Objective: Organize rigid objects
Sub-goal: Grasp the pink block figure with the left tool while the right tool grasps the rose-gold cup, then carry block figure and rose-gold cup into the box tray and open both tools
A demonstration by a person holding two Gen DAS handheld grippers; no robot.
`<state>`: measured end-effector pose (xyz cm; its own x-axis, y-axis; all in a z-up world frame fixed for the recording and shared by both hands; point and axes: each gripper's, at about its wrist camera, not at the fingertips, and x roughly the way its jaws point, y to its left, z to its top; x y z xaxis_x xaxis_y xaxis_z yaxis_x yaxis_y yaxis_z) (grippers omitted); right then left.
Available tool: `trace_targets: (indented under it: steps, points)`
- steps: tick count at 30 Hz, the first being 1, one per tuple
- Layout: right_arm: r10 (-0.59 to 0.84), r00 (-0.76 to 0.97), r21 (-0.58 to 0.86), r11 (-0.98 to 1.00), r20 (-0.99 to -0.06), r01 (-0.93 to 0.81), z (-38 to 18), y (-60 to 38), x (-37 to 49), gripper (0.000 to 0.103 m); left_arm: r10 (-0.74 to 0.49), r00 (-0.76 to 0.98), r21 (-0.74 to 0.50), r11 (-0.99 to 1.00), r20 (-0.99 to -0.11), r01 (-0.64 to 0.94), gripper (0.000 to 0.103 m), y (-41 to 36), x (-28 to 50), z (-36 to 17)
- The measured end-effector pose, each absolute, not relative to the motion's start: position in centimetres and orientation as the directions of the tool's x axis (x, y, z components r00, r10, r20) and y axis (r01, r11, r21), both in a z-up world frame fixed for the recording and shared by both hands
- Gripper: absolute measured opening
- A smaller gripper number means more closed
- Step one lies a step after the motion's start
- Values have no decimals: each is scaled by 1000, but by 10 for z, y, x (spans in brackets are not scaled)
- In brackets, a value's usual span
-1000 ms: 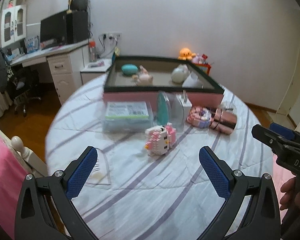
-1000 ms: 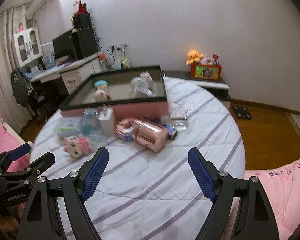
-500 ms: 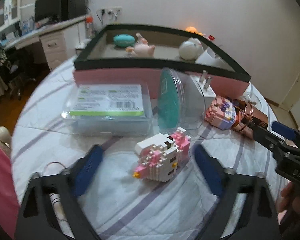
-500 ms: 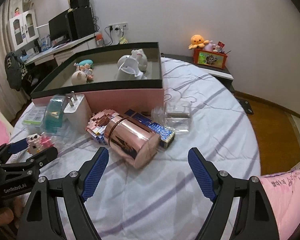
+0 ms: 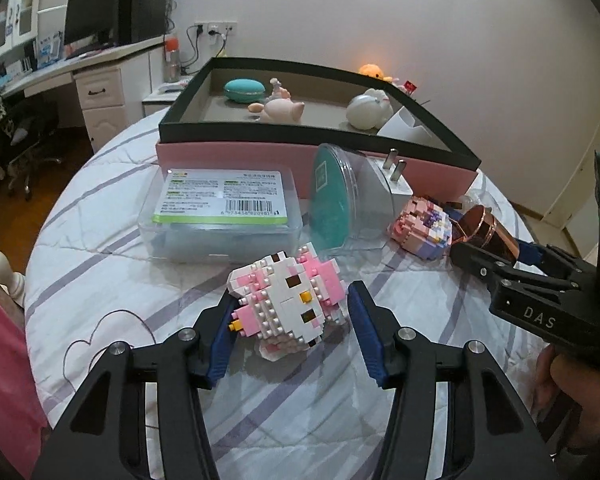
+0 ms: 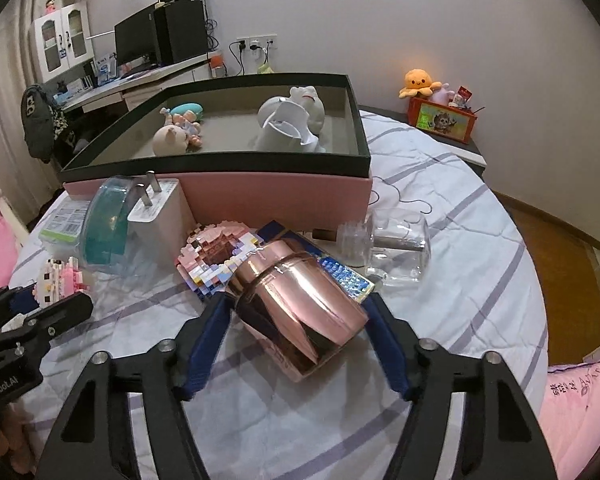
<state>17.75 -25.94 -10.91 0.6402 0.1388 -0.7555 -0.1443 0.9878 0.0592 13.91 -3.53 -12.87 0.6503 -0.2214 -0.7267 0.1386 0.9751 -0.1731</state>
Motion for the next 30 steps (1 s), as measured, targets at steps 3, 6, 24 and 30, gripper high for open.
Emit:
trace_targets:
  steps: [3,6,24,30]
  points:
    - [150,639,69,986,-754,-151,-108,-259,172,69,-225,656,-174,974,-721,143,54,-35,136,-124]
    - [175,644,96,983,-745,-155,-104,-259,164,69,-224,665,-174,974,-713,142,54,-32,133,-120]
    - [265,740,109,961,-619,-254,-18,-242,155,69,-204,773,-126,979,-600,161,54,-8,138,-48]
    - [298,746,129,952,-596,-278,2,-232,197,69,-180,804,-93,984,-567,155,54,-2,178,-22]
